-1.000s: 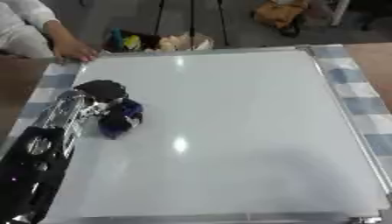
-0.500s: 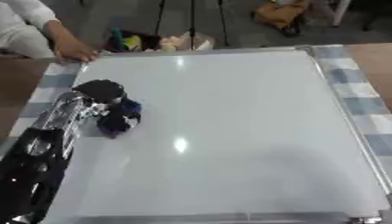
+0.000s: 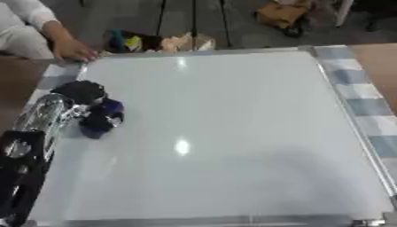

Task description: Wipe the whiteboard clean with a brush.

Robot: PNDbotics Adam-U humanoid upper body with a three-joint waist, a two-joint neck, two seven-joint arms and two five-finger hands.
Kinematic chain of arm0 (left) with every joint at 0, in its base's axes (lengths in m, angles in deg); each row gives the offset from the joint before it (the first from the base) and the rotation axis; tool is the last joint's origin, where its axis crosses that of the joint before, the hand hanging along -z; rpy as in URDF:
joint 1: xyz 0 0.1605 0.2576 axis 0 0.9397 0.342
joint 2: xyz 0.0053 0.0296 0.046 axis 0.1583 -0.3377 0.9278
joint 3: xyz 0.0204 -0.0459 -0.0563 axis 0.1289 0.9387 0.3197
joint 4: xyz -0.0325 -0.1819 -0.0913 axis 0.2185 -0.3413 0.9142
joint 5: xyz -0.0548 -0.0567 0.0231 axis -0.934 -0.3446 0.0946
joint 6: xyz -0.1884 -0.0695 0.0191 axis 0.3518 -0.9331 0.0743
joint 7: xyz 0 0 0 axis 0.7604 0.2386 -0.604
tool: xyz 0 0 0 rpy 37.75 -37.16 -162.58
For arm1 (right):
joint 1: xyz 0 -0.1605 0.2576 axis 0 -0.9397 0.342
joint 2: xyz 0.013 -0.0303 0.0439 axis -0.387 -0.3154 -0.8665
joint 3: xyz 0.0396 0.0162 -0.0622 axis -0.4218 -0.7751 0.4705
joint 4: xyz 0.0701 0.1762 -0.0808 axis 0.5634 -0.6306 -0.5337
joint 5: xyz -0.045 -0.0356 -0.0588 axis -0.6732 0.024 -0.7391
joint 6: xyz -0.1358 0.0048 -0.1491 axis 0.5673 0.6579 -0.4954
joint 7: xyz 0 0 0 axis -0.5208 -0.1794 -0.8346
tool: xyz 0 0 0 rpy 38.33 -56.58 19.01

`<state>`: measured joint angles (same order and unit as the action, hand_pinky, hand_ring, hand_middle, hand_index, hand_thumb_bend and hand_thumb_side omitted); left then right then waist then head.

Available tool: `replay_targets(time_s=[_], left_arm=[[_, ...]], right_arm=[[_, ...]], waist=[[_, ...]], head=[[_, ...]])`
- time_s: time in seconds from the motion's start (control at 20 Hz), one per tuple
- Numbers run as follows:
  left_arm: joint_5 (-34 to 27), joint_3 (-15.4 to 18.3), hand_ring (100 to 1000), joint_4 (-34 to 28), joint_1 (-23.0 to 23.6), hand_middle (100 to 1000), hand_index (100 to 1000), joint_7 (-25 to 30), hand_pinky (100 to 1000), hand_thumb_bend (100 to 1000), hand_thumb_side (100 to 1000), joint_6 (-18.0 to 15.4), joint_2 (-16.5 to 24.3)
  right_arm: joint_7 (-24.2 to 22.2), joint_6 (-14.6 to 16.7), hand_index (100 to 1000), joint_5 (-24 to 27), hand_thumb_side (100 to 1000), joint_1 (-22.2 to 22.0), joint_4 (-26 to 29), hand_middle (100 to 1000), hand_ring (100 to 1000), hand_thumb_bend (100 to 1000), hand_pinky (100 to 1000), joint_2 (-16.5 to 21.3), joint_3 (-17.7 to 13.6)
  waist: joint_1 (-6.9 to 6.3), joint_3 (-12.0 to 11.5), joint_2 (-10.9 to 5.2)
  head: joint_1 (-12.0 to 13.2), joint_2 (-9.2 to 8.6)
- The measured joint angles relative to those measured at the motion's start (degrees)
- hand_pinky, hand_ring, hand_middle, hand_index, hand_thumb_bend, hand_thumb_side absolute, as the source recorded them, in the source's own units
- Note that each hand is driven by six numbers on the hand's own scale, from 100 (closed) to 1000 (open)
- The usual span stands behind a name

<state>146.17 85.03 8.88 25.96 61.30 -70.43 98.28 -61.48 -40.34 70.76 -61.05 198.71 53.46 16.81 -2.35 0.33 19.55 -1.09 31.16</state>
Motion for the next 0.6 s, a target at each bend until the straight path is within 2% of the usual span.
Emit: replay_targets(time_s=[0.6], left_arm=[[0.18, 1.64, 476, 2.46, 0.06, 335, 384, -1.59, 345, 100, 778, 1.53, 1.90]], right_arm=[[0.04, 0.19, 801, -0.05, 772, -0.12, 0.00, 580, 753, 100, 642, -0.33, 0.01]], waist=[[0.04, 0.09, 0.01]], head=[[0.00, -0.04]])
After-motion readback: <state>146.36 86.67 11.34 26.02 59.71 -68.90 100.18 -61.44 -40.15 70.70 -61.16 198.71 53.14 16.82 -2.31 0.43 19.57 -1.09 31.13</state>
